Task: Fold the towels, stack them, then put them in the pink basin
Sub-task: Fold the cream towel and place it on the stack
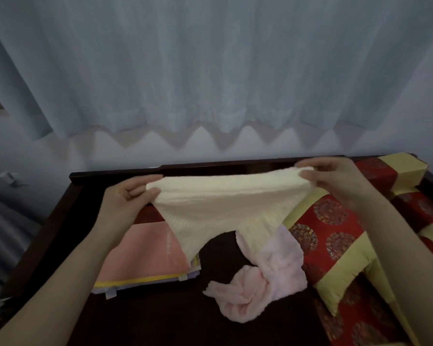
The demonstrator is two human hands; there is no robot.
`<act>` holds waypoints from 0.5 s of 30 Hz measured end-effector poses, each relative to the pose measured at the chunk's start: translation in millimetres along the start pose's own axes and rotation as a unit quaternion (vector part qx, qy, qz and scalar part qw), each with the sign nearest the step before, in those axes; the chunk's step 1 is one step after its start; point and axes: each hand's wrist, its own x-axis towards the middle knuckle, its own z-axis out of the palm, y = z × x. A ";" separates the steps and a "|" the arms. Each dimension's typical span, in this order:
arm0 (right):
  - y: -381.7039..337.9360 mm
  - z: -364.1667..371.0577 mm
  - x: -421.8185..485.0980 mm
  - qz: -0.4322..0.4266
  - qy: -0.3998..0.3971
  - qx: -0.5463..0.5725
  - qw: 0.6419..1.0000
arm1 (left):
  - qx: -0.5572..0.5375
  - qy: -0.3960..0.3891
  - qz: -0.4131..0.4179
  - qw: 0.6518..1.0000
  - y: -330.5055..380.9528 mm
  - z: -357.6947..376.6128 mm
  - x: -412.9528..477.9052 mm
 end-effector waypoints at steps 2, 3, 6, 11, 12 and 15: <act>3.9 -2.3 -28.9 0.011 -0.038 -0.058 0.998 | 0.059 -0.020 -0.003 0.998 -2.1 -6.6 -22.1; 10.6 -3.5 -43.6 0.019 -0.064 -0.080 0.995 | 0.090 -0.032 -0.006 0.995 -6.9 -9.5 -35.4; 41.4 -3.5 -82.4 0.048 -0.147 -0.136 0.979 | 0.156 -0.074 -0.042 0.984 -35.2 -16.2 -78.2; 118.3 10.7 -124.7 0.135 -0.184 -0.125 0.966 | 0.203 -0.134 -0.148 0.959 -108.9 -18.3 -141.1; 135.0 16.9 -129.3 0.142 -0.179 -0.117 0.966 | 0.205 -0.140 -0.168 0.954 -126.9 -16.7 -148.8; 182.0 38.7 -133.4 0.178 -0.132 -0.107 0.969 | 0.220 -0.156 -0.196 0.943 -169.6 -9.9 -159.6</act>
